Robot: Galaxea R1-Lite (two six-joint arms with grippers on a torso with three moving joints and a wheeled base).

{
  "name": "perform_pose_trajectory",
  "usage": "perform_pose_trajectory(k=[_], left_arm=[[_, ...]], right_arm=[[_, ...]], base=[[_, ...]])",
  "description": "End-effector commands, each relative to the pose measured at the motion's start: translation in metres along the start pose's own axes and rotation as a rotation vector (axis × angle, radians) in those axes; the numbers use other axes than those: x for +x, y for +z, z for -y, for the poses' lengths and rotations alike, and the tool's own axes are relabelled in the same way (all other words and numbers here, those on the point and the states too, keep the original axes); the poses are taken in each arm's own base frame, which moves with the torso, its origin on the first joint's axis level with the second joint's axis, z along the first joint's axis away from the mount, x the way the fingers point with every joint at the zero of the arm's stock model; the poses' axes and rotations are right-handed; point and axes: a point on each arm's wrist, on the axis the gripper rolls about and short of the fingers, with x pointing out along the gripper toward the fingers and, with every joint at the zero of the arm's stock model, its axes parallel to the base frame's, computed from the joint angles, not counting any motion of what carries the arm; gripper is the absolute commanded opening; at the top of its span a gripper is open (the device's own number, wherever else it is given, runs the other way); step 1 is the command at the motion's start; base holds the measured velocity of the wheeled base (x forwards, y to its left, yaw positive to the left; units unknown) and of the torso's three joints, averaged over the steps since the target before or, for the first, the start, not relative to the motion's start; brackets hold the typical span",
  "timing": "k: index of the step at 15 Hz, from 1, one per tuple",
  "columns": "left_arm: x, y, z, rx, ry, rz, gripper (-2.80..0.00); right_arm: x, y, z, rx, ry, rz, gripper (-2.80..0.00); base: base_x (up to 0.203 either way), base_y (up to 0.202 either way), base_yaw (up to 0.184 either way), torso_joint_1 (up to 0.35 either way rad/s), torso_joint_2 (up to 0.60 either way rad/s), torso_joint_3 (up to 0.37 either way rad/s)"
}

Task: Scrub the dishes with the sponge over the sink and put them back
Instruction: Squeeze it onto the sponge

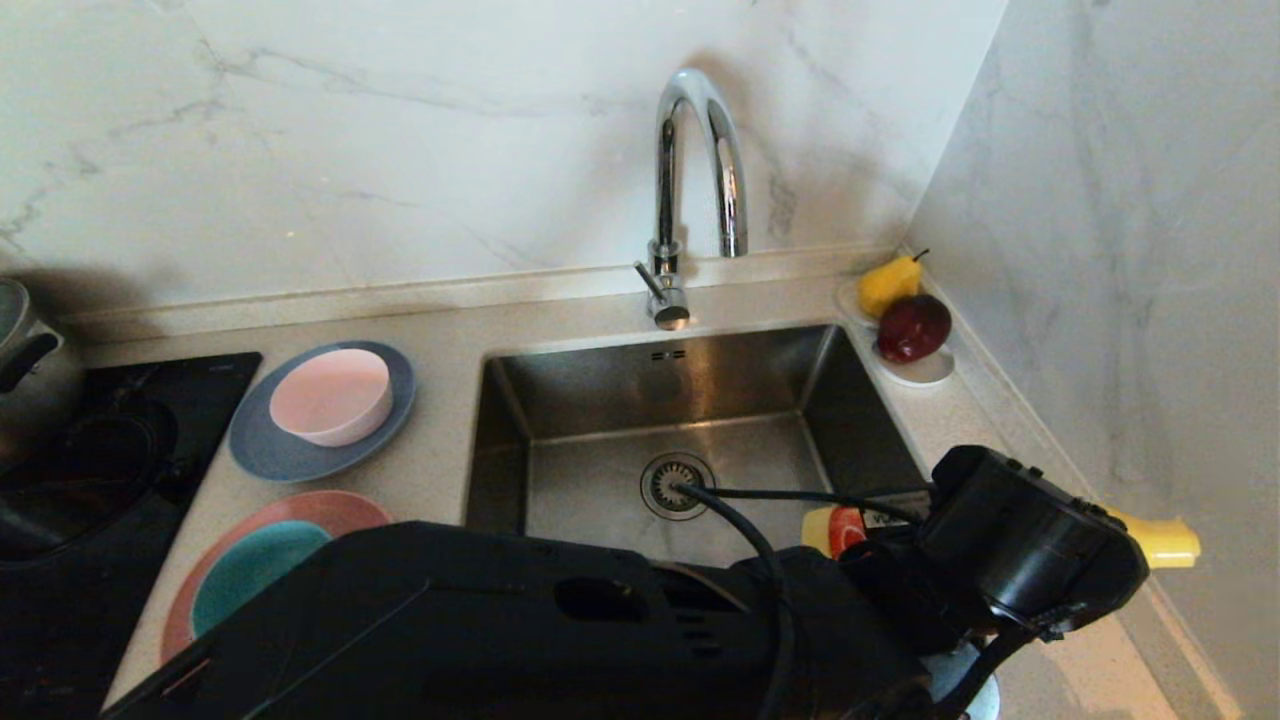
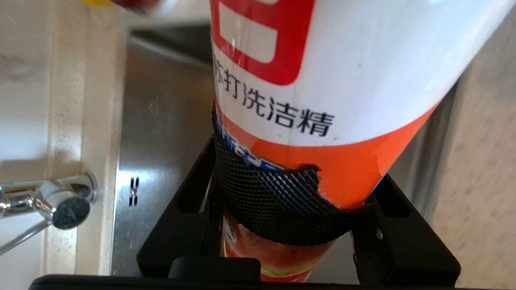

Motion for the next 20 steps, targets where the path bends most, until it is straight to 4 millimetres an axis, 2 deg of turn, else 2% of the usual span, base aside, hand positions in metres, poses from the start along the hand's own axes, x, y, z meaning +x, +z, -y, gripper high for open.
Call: perform_pose_trajectory(k=[1, 5, 10, 15, 20], left_arm=[[0.005, -0.003, 0.005, 0.018, -0.005, -0.028, -2.80], [0.015, -0.012, 0.015, 0.065, -0.002, -0.125, -2.80], [0.021, -0.008, 0.013, 0.094, 0.013, -0.196, -2.80], [0.030, -0.013, 0.023, 0.135, 0.048, -0.273, -2.80], [0.034, -0.014, 0.031, 0.167, 0.042, -0.276, -2.80]], right_arm=[[0.000, 0.000, 0.000, -0.001, 0.000, 0.001, -2.80], [0.000, 0.000, 0.000, -0.001, 0.000, -0.001, -2.80], [0.000, 0.000, 0.000, -0.001, 0.000, -0.001, -2.80], [0.000, 0.000, 0.000, -0.001, 0.000, 0.000, -2.80], [0.000, 0.000, 0.000, -0.001, 0.000, -0.001, -2.80]], base=[[0.000, 0.000, 0.000, 0.000, 0.00, 0.000], [0.000, 0.000, 0.000, 0.000, 0.00, 0.000], [0.000, 0.000, 0.000, 0.000, 0.00, 0.000], [0.000, 0.000, 0.000, 0.000, 0.00, 0.000], [0.000, 0.000, 0.000, 0.000, 0.00, 0.000]])
